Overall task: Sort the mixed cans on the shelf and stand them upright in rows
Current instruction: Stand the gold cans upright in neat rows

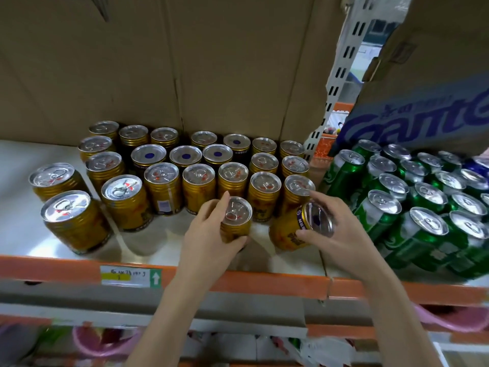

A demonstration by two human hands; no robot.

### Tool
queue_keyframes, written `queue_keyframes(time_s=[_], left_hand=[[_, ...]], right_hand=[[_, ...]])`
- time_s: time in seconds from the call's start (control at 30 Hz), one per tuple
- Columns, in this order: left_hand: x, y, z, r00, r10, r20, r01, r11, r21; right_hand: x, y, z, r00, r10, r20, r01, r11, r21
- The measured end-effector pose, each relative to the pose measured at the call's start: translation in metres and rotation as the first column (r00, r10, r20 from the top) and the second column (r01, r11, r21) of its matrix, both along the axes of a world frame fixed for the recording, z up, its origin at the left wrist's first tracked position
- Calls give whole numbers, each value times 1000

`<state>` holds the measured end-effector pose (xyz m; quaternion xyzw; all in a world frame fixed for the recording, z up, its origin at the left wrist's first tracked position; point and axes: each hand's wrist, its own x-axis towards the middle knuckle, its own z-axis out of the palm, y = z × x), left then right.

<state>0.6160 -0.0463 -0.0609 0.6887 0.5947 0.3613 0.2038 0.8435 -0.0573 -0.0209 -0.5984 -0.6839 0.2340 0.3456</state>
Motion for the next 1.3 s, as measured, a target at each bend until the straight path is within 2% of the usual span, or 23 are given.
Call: queue_keyframes(time_s=[0.07,0.13,0.2,0.3,0.4,0.5,0.57,0.73,0.87,1.0,1.13,1.23,1.3], left_hand=[[9,-2,0,997,67,-41,-67,998,7],[19,-4,0,991,124,-39,-123,992,28],[23,-6,2,986,163,-22,-162,986,25],[21,-7,4,982,187,-40,-186,982,21],[18,-6,9,992,127,5,-127,992,21],[8,-8,14,997,-10,78,17,996,-86],[-4,-9,12,996,-77,52,83,987,-138],[-8,-16,9,999,-18,-28,14,993,-121],[6,-24,10,988,132,-82,-133,991,1],[32,-20,3,979,198,51,-200,979,28],[40,-10,2,982,92,164,-90,996,-19],[25,-5,3,977,-46,210,60,996,-61],[14,-3,4,977,-123,175,140,986,-86]], right_hand=[[1,-2,-7,996,3,-91,-2,1000,2],[0,-1,-11,994,20,-111,-24,999,-35],[2,1,-13,999,47,-5,-48,996,-73],[8,0,-17,959,134,252,-92,981,-170],[9,-2,-20,915,190,356,-113,968,-226],[-3,4,-17,843,213,493,-115,968,-223],[-17,9,-17,775,197,600,-94,976,-198],[-43,17,-25,696,82,714,-81,996,-35],[-37,17,-17,747,101,657,-114,993,-24],[-20,10,3,924,67,378,-76,997,8],[-6,4,12,971,79,228,-74,997,-32],[2,2,4,959,116,260,-106,993,-55],[8,3,1,968,109,226,-92,992,-88]])
